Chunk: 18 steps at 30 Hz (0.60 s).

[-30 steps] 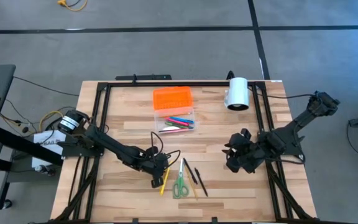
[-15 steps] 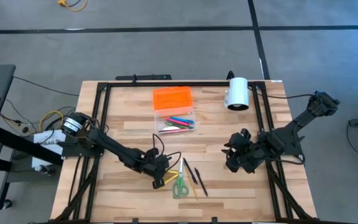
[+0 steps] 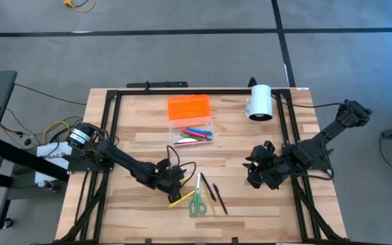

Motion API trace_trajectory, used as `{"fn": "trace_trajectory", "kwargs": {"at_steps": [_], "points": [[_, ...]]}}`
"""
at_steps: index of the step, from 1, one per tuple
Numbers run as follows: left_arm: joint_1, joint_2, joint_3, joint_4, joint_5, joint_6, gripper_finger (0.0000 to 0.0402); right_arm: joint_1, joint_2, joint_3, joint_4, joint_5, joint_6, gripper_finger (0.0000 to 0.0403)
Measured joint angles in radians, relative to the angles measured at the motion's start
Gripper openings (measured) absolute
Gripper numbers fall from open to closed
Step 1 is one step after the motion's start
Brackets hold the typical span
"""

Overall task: Pick & place school supplies into a supply box
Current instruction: Put the left yellow pen into the supply box

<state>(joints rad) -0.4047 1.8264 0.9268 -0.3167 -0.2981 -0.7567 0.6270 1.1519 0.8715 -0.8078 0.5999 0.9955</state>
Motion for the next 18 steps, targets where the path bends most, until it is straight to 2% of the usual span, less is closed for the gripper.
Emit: {"fn": "trace_trajectory", "kwargs": {"at_steps": [6,13,18], "points": [[0.001,0.0,0.0,-0.002,0.005,0.0,0.0018,0.0,0.0,0.0,0.0,0.0,0.0,0.0119],[0.001,0.001,-0.002,-0.001,0.002,-0.017,0.0033,0.0,0.0,0.0,0.0,-0.002,0.0,0.0119],[0.001,0.001,-0.002,0.002,0.001,-0.018,0.0026,0.0,0.0,0.0,0.0,-0.003,0.0,0.0119]]}}
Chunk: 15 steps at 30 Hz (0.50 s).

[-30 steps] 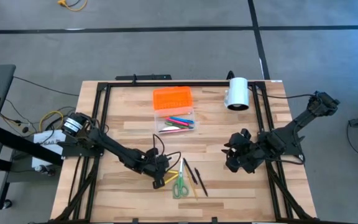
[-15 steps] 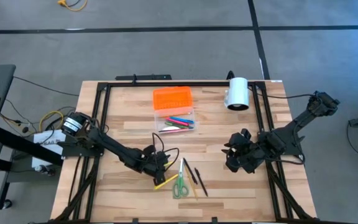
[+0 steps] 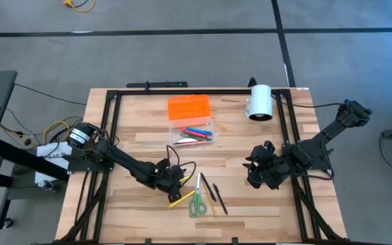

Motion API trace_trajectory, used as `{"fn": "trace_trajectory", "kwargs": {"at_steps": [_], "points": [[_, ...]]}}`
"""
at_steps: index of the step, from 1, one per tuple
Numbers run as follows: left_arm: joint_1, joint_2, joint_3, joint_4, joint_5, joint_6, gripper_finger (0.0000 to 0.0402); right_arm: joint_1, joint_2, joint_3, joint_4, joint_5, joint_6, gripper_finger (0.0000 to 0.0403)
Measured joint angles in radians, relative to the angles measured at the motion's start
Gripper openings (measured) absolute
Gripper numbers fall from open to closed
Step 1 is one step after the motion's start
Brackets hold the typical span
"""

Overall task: Pick & place school supplies into a supply box
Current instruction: Put the left yellow pen into the supply box

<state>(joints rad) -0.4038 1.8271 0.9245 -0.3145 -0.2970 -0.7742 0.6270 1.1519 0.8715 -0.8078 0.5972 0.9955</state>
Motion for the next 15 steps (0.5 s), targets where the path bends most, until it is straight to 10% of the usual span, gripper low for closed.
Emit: {"fn": "trace_trajectory", "kwargs": {"at_steps": [15], "points": [[0.0,0.0,-0.003,0.022,-0.005,0.004,0.0024,0.0,0.0,0.0,0.0,-0.006,0.0,0.0119]]}}
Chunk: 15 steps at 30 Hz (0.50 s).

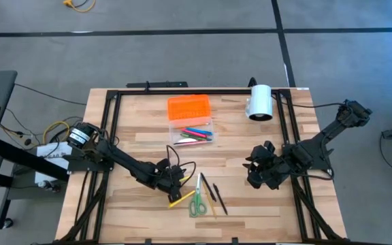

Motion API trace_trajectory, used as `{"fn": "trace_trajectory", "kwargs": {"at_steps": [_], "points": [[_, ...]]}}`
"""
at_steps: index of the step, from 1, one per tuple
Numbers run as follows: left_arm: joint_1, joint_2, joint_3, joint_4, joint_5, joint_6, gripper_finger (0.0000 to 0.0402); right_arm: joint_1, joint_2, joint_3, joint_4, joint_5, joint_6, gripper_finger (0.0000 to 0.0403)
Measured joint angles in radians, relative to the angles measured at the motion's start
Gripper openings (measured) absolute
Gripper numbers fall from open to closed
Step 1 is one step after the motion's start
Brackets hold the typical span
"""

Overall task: Pick & place school supplies into a supply box
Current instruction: Put the left yellow pen into the supply box

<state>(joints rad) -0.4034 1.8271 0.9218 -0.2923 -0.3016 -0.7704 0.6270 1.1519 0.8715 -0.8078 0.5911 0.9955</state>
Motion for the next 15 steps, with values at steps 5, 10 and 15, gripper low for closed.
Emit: {"fn": "trace_trajectory", "kwargs": {"at_steps": [5,10,15], "points": [[0.0,0.001,0.008,0.001,-0.002,0.001,0.0024,0.0,0.0,0.0,0.0,0.0,0.0,0.0119],[0.0,0.006,0.061,-0.051,-0.029,0.038,0.0023,0.0,0.0,0.0,0.0,0.0,0.0,0.0119],[0.032,0.011,0.129,-0.122,-0.082,0.108,0.0023,0.0,0.0,0.0,0.0,0.0,0.0,0.0119]]}}
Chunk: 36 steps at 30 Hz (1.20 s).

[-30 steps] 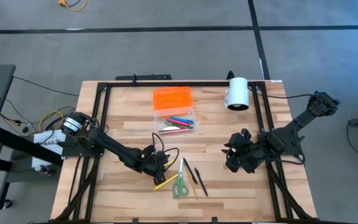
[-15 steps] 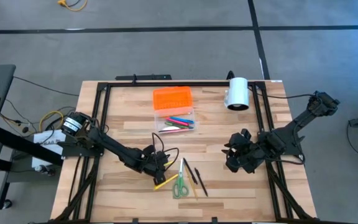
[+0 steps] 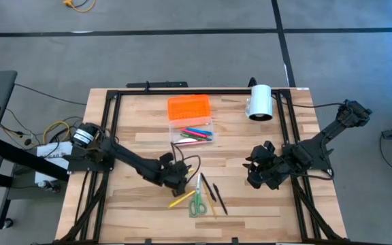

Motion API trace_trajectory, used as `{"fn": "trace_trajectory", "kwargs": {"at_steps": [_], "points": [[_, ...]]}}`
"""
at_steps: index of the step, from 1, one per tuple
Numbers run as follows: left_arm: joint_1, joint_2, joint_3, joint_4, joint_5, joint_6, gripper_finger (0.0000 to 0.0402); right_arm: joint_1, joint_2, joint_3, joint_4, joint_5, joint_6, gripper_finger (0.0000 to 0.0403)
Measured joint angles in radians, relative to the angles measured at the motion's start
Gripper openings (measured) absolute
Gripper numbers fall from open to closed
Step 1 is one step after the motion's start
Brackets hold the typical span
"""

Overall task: Pick & place school supplies into a supply box
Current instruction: Put the left yellow pen into the supply box

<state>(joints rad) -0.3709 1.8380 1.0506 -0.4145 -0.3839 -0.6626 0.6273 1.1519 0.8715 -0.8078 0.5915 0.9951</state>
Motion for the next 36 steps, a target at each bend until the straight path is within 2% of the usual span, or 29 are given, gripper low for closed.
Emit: {"fn": "trace_trajectory", "kwargs": {"at_steps": [11,17,27,36], "points": [[0.1,-0.004,0.17,-0.096,0.002,0.178,0.0024,0.001,0.0,0.0,0.001,-0.018,0.011,0.0119],[0.206,-0.006,0.242,-0.134,-0.013,0.299,0.0024,0.001,0.0,0.0,0.001,-0.018,0.019,0.0119],[0.425,-0.005,0.254,-0.128,0.046,0.444,0.0025,0.001,0.0,0.0,0.018,-0.017,0.019,0.0119],[0.521,-0.004,0.254,-0.126,0.049,0.569,0.0025,-0.007,0.0,0.0,0.024,-0.016,0.019,0.0119]]}}
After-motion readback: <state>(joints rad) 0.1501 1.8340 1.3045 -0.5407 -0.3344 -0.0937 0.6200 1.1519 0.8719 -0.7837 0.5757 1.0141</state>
